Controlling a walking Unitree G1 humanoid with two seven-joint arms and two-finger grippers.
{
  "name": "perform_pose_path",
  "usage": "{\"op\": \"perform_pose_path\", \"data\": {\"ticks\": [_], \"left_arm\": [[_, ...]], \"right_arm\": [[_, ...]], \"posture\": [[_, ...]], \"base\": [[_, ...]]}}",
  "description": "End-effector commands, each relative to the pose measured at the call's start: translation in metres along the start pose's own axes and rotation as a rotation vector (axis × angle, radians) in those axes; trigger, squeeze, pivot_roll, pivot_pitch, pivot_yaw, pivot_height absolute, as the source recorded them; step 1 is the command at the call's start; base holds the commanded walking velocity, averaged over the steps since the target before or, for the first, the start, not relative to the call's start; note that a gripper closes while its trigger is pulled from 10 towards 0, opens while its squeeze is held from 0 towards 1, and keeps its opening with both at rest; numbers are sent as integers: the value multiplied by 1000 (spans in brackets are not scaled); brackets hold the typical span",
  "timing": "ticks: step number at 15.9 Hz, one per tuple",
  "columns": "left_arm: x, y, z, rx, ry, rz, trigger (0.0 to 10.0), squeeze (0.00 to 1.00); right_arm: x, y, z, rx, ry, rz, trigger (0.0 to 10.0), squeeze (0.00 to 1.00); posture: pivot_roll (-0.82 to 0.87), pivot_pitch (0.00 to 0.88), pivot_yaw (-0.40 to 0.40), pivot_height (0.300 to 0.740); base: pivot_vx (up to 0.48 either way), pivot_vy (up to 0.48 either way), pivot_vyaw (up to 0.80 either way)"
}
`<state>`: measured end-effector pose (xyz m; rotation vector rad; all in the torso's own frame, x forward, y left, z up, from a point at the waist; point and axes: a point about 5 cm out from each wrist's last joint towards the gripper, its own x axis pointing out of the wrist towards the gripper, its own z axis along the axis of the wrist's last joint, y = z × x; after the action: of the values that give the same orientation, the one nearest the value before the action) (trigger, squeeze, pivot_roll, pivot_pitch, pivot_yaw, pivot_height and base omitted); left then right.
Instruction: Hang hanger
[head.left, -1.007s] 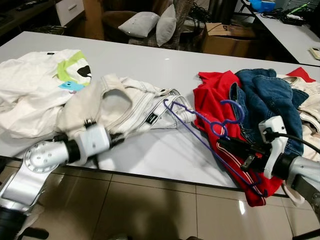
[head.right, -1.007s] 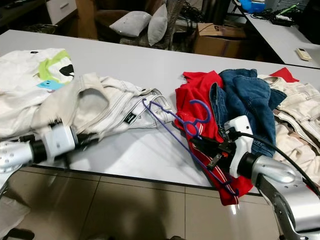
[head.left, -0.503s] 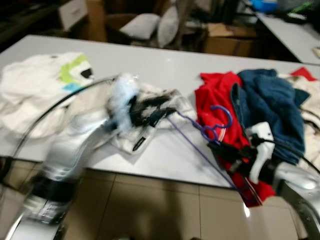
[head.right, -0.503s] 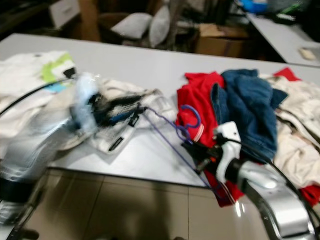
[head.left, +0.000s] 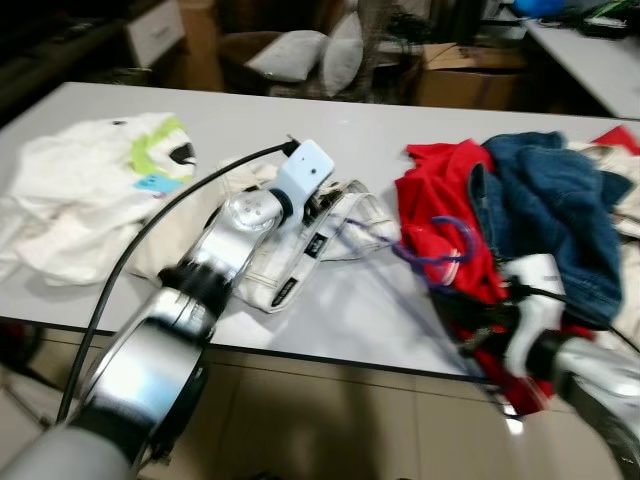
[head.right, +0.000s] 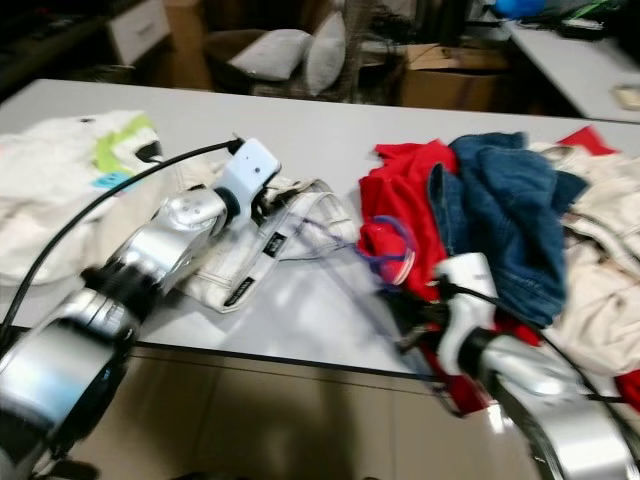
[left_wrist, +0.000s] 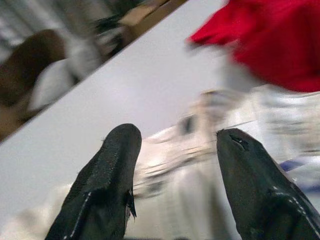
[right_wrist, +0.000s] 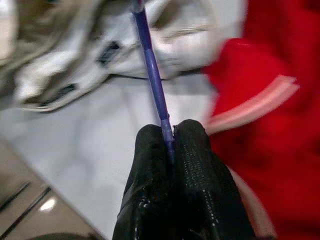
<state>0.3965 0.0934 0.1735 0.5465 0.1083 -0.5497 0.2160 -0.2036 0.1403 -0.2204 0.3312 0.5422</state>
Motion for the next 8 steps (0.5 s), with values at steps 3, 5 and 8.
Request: {"op": "perform_pose_path", "data": {"ticks": [3,5,8], "left_arm": [[2,9,-9,65,68,87,10000,0],[5,1,-9,17,56,19,10000,0],[9,-5,-4,-163,17,-8,10000,0]], "right_arm": [[-19,-5,4,-18,24,-78,10000,0],[-20,0,5,-19,22,-79,10000,0],[-20,4,6,-18,21,-84,10000,0]], "posture": [[-192,0,100,740],[-220,0,118,740],[-235,0,130,740]], "base": [[0,0,0],[0,0,0],[0,0,0]]}}
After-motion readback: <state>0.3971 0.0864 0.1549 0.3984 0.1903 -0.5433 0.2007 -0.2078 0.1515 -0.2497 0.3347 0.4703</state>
